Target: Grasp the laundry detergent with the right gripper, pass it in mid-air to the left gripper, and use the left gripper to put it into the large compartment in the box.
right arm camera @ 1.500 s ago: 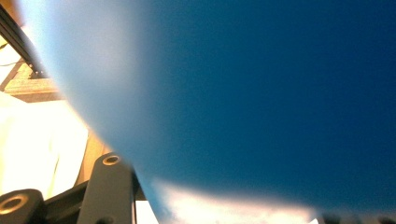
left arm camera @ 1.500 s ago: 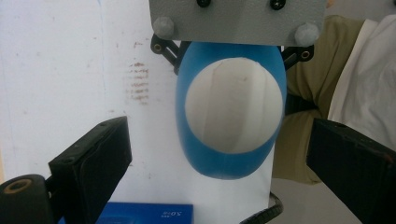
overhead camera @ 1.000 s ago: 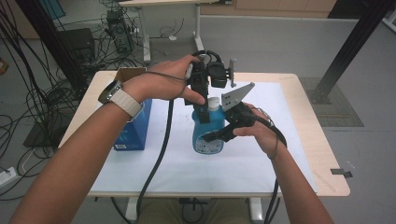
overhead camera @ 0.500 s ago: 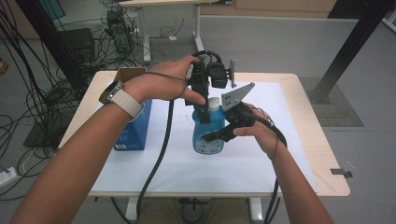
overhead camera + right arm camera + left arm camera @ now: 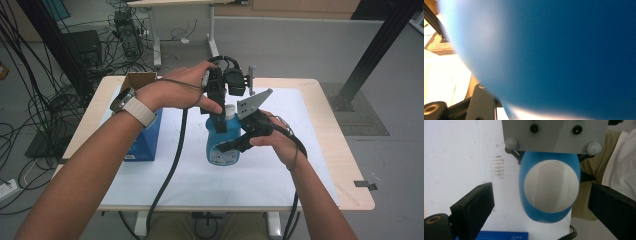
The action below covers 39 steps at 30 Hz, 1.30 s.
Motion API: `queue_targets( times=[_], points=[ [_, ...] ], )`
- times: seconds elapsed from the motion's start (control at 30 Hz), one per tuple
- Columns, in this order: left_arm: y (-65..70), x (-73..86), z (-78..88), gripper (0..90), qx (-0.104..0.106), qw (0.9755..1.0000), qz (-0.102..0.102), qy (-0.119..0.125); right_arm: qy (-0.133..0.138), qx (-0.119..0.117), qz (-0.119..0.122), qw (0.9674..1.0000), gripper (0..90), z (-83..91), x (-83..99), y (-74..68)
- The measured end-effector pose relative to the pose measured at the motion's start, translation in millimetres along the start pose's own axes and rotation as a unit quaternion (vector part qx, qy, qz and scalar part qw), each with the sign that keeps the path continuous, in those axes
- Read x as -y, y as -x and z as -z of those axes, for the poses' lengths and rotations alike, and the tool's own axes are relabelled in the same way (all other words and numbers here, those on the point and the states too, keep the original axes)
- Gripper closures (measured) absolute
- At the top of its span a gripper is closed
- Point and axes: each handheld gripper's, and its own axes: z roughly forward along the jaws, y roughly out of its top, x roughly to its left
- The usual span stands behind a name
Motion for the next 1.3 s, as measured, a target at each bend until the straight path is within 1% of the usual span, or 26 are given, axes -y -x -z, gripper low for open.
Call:
queue_targets(
  times=[0.2,0.23,0.27,0.43,0.57,0.63,0.7,0.73,0.77,0.83,1.0,1.03,1.17,1.3],
  points=[
    [-0.1,-1.4,-3.3,7.1,-0.001,1.0000,-0.003,-0.002,0.000,-0.001,0.000,1.0000,43.9,-0.2,-1.1,-0.5],
    [-0.1,-1.5,-4.1,7.2,-0.001,1.0000,-0.004,-0.002,-0.001,-0.002,-0.003,1.0000,44.0,-0.2,-1.3,-1.0],
    [0.1,-1.6,-5.1,7.2,0.000,1.0000,-0.003,-0.002,-0.002,-0.001,0.000,1.0000,44.0,-0.2,-1.4,-0.7],
    [-0.1,-1.7,-9.2,7.4,0.001,1.0000,-0.005,-0.003,0.000,-0.001,0.002,1.0000,43.9,0.0,-2.3,-0.7],
    [-0.4,-2.1,-10.5,7.5,0.001,1.0000,-0.005,-0.001,0.000,0.000,0.000,1.0000,43.9,0.3,-2.9,-0.8],
    [-0.4,-2.6,-11.0,7.7,0.000,1.0000,-0.007,0.001,0.000,0.002,0.004,1.0000,44.0,0.5,-3.4,-1.2],
    [-0.3,-3.2,-11.8,8.1,-0.001,1.0000,-0.009,0.003,0.002,-0.002,0.000,1.0000,43.9,1.1,-4.0,-1.9],
    [-0.1,-3.4,-12.4,8.2,-0.001,1.0000,-0.008,0.005,0.002,0.003,0.004,1.0000,44.0,1.4,-4.2,-1.5],
    [-0.2,-3.4,-12.8,8.2,0.000,0.9999,-0.008,0.006,0.004,-0.002,0.000,1.0000,43.9,2.1,-4.6,-2.5],
    [-0.2,-3.4,-14.6,8.5,0.001,0.9999,-0.010,0.005,0.006,-0.003,-0.002,1.0000,43.9,2.9,-5.1,-3.2],
    [-0.7,-2.3,-18.4,9.1,0.007,0.9999,-0.009,0.004,0.007,0.001,0.000,1.0000,44.0,4.6,-6.1,-3.7],
    [-0.9,-2.1,-19.0,9.4,0.008,0.9999,-0.008,0.004,0.009,-0.007,-0.006,0.9999,43.9,4.6,-6.5,-5.0],
    [-1.0,-1.6,-21.0,12.0,0.011,0.9999,-0.011,0.005,0.010,-0.004,0.001,0.9999,43.9,4.1,-7.1,-4.4],
    [-1.1,-1.9,-22.6,13.0,0.013,0.9998,-0.014,0.003,0.009,-0.005,-0.002,1.0000,43.9,4.0,-7.3,-4.9]
  ],
)
